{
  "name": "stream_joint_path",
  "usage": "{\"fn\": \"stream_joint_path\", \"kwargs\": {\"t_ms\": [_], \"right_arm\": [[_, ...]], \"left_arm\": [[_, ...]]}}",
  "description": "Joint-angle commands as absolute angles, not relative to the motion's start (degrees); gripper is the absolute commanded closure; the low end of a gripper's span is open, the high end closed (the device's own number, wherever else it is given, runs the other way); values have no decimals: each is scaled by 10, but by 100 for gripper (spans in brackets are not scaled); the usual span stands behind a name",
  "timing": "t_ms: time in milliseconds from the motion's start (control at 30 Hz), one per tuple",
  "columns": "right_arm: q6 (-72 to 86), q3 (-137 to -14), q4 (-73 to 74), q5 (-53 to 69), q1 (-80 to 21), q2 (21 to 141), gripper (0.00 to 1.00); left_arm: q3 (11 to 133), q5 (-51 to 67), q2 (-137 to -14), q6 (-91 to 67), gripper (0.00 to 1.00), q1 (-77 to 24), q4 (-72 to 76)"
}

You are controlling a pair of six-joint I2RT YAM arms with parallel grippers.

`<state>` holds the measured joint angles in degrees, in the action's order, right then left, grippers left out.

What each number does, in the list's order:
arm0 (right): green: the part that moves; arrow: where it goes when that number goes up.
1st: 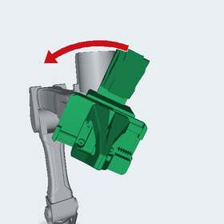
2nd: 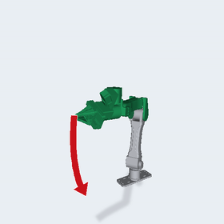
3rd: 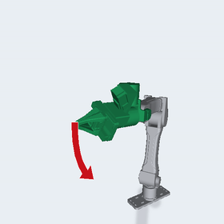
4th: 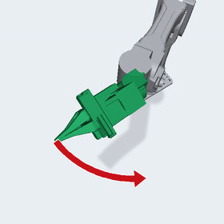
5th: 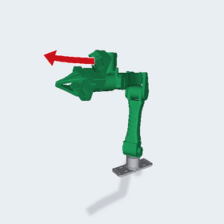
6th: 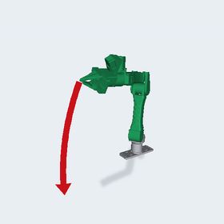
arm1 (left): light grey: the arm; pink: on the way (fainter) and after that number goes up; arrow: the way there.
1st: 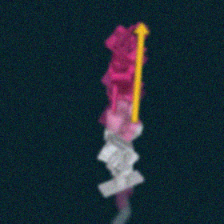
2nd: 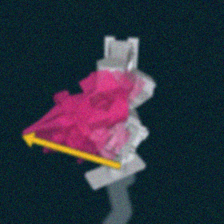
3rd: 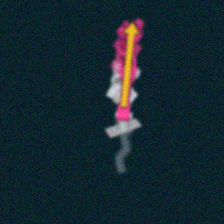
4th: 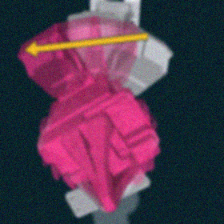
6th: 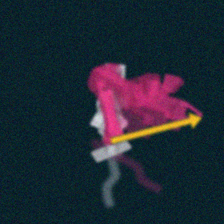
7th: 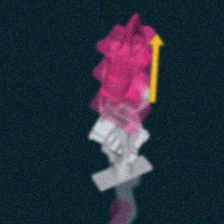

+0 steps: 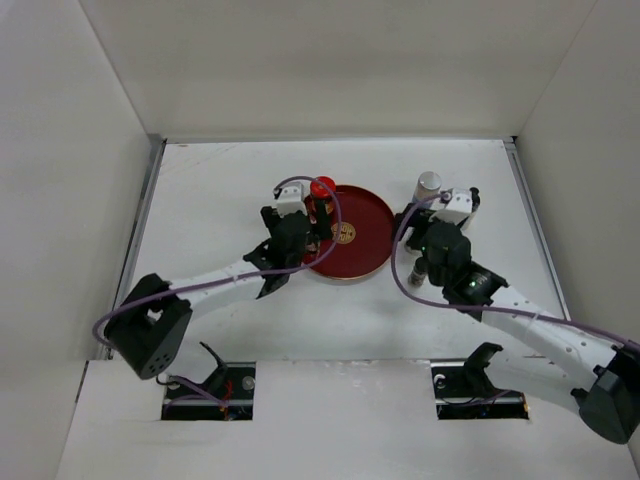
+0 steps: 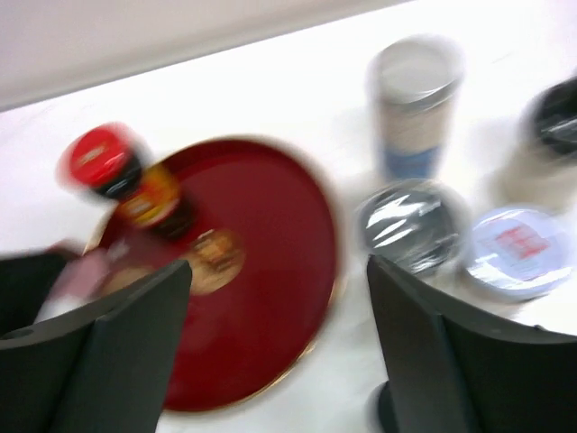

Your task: Organize the condiment bottles

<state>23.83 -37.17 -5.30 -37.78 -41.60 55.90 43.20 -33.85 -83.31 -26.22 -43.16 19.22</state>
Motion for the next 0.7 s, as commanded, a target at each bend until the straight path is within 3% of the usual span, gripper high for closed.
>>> {"fn": "stream_joint_path", "kwargs": {"t_ms": [0,67,367,667], "right_arm": [[214,-438,14,-418,-354,582,6],[197,-461,32,-400,-321,609,0],[191,-499,63,-312,-268,723,0],[199,-507,43,-308,-247,786,0]], "left_arm": [[390,-314,-762,-259,0,-428,312],[361,-306,-733,-260,0,-422,344],[249,-304,-689,-291,0,-388,452],[237,-303,-711,-297,0,-377,467]]}}
